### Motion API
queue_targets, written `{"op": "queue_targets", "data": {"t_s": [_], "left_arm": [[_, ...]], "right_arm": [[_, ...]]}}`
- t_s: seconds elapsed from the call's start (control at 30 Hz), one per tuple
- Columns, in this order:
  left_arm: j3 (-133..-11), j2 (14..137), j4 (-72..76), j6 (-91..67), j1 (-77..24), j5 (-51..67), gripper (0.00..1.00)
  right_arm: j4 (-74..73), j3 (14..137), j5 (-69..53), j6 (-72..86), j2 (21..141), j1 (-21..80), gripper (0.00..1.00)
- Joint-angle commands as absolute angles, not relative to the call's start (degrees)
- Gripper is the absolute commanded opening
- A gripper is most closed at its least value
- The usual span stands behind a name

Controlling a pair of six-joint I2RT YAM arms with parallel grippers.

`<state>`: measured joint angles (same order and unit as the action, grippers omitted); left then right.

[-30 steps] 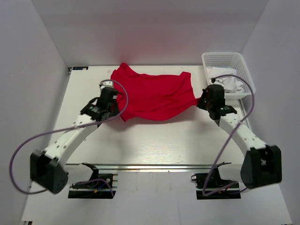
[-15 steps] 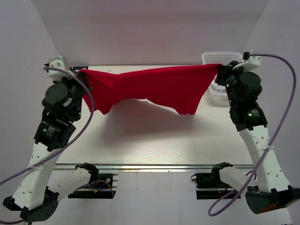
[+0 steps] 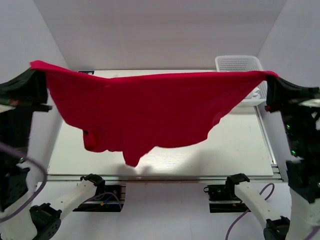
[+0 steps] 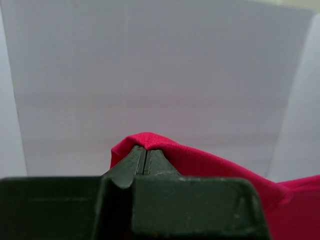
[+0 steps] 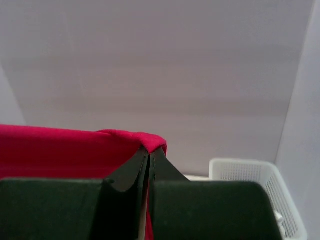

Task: Fold and stack the t-shirts
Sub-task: Flatten out the tshirt

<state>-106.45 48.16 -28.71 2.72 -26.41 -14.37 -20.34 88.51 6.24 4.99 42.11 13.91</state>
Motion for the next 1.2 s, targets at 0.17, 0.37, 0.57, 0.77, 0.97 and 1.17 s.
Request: {"op": "queue_targets", "data": {"t_s": [0.17,0.37,0.57,0.77,0.97,1.17], "left_arm": [[-121.3,49.1,-35.0,7.8,-26.0,-7.0,0.0],[-115.5,47.3,-33.7,8.3,-26.0,-5.7,0.0],[-98.7,48.3,-24.4,8.9,-26.0,-14.1,0.0],[-82.0,59.5,-12.8,9.9,-25.8,-22.5,0.0],[-76.6,78.9,-8.9,7.2,-24.1,-33.0,0.0],[-84.2,102.3,-5.4,4.9,-19.2,-29.0,0.0]], "right_arm": [[-28.2,96.6,-5.7,1.8,33.8,13.8,0.0],[-26.0,89.3,-3.3,6.0,29.6,13.8,0.0],[-21.1,75.6,9.7,11.2,29.7,13.9,0.0],[-15.8,61.7,23.6,15.6,38.9,13.9,0.0],[-3.0,51.2,26.3,14.3,57.0,13.6,0.0],[-1.0,59.4,29.4,13.8,83.1,12.0,0.0]]}}
